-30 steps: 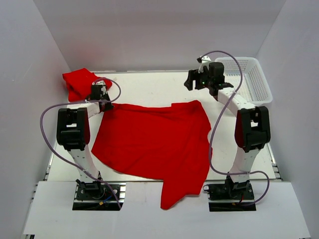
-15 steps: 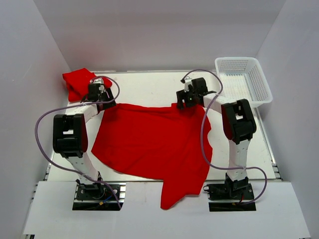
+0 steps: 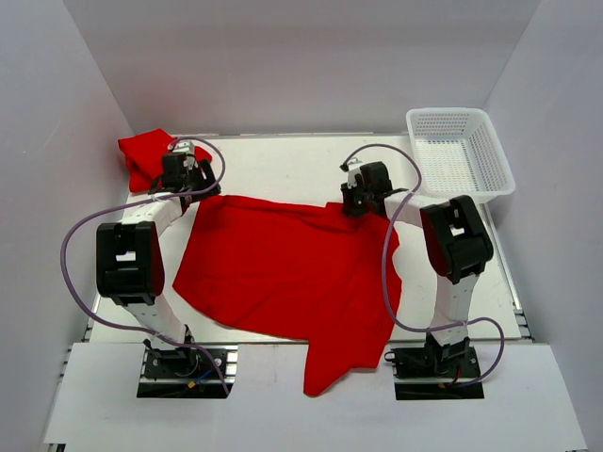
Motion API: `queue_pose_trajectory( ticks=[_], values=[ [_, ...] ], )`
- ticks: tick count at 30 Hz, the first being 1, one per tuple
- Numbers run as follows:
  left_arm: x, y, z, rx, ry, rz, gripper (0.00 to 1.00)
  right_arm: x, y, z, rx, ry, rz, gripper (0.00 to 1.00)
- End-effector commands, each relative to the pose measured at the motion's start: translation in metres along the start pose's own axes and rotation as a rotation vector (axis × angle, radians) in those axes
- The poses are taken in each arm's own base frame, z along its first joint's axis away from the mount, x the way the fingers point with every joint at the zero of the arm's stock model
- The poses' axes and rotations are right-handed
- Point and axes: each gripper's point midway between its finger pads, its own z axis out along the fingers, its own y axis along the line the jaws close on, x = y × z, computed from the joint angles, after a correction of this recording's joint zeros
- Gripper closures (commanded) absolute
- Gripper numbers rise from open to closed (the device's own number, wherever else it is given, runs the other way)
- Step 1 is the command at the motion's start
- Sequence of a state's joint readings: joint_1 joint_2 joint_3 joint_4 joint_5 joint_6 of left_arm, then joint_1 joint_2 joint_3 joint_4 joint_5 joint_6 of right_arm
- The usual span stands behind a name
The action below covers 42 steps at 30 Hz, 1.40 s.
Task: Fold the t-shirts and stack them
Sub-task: Flatten out the tshirt
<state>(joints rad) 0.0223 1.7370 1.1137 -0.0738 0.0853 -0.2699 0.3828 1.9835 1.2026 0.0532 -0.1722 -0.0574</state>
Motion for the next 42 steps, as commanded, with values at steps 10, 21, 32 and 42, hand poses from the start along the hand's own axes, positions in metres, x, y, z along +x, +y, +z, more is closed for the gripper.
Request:
queue_pose_trajectory(
  ticks=[10,21,32,42],
  values=[
    [-0.01,-0.026,0.001,0.122,-0.008,0.083,0.21,0.0,-0.013,0.008,0.103,0.087,0.039,0.3],
    [0.012,-0.023,0.017,0.115,0.05,0.09,0.21,0.013,-0.021,0.025,0.131,0.129,0.047,1.0],
    [0.015,-0.02,0.019,0.105,0.057,0.098,0.21,-0.066,-0.046,0.017,0.248,-0.035,0.032,1.0],
    [0.017,-0.018,0.026,0.102,0.067,0.097,0.21,-0.11,-0.062,0.043,0.27,-0.092,0.031,1.0]
  ],
)
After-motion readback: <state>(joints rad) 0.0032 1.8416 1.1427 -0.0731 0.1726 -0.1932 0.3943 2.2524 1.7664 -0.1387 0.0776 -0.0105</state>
